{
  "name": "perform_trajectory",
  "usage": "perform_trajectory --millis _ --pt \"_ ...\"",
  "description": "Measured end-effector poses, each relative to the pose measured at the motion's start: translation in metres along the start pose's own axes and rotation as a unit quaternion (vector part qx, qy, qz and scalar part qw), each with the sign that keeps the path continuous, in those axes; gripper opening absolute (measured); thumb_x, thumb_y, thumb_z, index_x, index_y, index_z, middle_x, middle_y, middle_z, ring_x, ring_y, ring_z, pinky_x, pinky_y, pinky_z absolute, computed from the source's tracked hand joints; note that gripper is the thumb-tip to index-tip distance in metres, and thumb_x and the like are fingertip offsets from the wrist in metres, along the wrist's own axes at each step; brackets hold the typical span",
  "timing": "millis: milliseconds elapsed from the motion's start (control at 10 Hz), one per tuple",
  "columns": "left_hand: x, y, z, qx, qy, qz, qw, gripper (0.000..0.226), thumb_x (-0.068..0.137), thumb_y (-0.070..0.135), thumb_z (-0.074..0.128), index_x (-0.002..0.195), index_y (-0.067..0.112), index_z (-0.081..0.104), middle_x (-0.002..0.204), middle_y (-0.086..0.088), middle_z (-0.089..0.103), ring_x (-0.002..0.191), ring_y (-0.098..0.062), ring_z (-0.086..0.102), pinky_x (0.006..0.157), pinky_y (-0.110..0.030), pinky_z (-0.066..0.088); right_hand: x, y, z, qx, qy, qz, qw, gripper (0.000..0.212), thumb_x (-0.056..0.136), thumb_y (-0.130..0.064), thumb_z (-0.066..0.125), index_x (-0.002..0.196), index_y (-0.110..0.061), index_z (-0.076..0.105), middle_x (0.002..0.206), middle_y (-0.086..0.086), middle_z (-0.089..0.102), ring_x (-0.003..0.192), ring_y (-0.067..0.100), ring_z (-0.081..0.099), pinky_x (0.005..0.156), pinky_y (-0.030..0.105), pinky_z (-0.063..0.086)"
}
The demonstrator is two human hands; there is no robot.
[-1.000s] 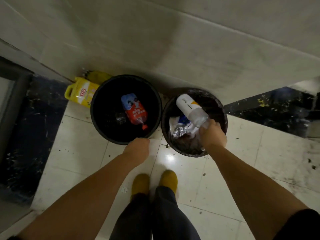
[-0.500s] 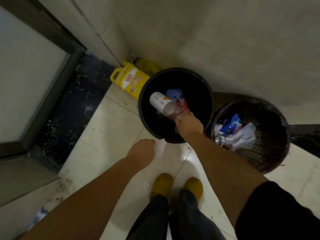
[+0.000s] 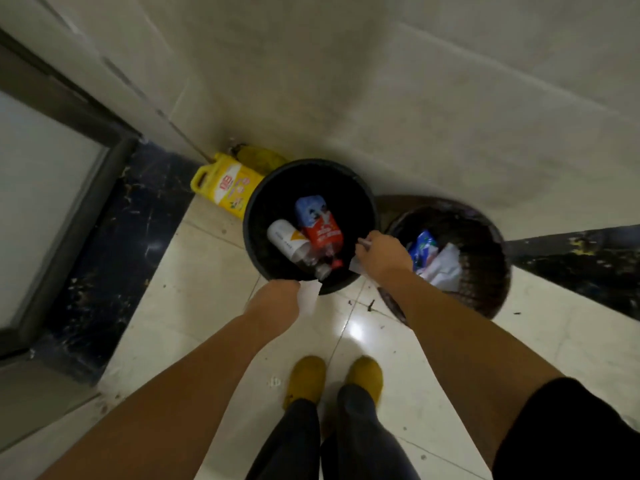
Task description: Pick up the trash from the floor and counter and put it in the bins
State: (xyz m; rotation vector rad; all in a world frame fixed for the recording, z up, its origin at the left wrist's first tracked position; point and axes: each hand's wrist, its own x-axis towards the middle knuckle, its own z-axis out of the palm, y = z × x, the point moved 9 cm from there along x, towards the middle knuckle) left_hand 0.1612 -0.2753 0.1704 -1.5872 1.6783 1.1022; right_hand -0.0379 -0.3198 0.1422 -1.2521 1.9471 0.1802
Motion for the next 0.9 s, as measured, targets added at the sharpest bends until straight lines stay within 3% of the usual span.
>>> perform_trajectory --millis 200,400,600,700,800,900 --pt "0.0 0.132 -0.035 0.011 0.044 0.087 0.995 0.036 0.099 0.006 0.037 0.133 0.001 0.048 0.137 -0.019 0.052 0.127 -0.034 0.049 0.109 -0.039 0.039 -0.042 0.113 -0.1 0.046 0.098 0.051 0.993 0.028 0.098 -0.021 0.041 0.103 0.001 0.057 0.106 0.025 0.063 0.1 0.039 0.06 0.074 0.038 0.041" --pt "0.057 0.245 0.023 0.06 0.073 0.189 0.977 0.044 0.093 0.005 0.045 0.137 0.009 0.046 0.136 -0.016 0.049 0.128 -0.033 0.046 0.109 -0.042 0.041 -0.026 0.205 -0.079 0.078 0.15 0.071 0.983 0.027 0.099 -0.018 0.039 0.118 -0.002 0.051 0.119 0.019 0.054 0.109 0.034 0.053 0.092 0.044 0.049" --pt "0.158 0.249 0.117 0.142 0.07 0.173 0.972 0.042 0.091 0.016 0.053 0.131 0.01 0.044 0.137 -0.015 0.041 0.128 -0.033 0.039 0.105 -0.041 0.039 0.052 0.244 0.04 0.069 0.122 0.085 0.986 0.058 0.094 -0.023 0.056 0.143 -0.009 0.031 0.143 0.019 0.036 0.13 0.035 0.038 0.103 0.047 0.046" --pt "0.192 0.228 0.151 0.196 0.007 0.157 0.968 0.06 0.084 0.032 0.063 0.136 0.014 0.038 0.141 -0.014 0.035 0.132 -0.035 0.031 0.108 -0.046 0.036 0.078 0.262 0.093 0.114 0.049 0.123 0.985 0.078 0.087 -0.023 0.065 0.147 -0.021 0.017 0.149 0.019 0.026 0.136 0.038 0.032 0.108 0.051 0.04" --pt "0.187 0.226 0.15 0.216 -0.014 0.16 0.963 0.079 0.075 0.031 0.072 0.141 0.018 0.032 0.144 -0.012 0.029 0.135 -0.033 0.024 0.11 -0.047 0.032 0.071 0.256 0.094 0.114 0.023 0.117 0.986 0.096 0.084 -0.017 0.066 0.15 -0.032 -0.002 0.156 0.016 0.012 0.143 0.039 0.022 0.113 0.053 0.033" --pt "0.151 0.238 0.124 0.207 0.005 0.174 0.963 0.083 0.078 0.025 0.071 0.146 0.02 0.024 0.15 -0.012 0.023 0.141 -0.031 0.017 0.112 -0.047 0.029 0.036 0.245 0.052 0.071 0.045 0.107 0.991 0.1 0.084 -0.01 0.065 0.152 -0.026 -0.006 0.16 0.015 0.007 0.147 0.033 0.013 0.12 0.046 0.023"
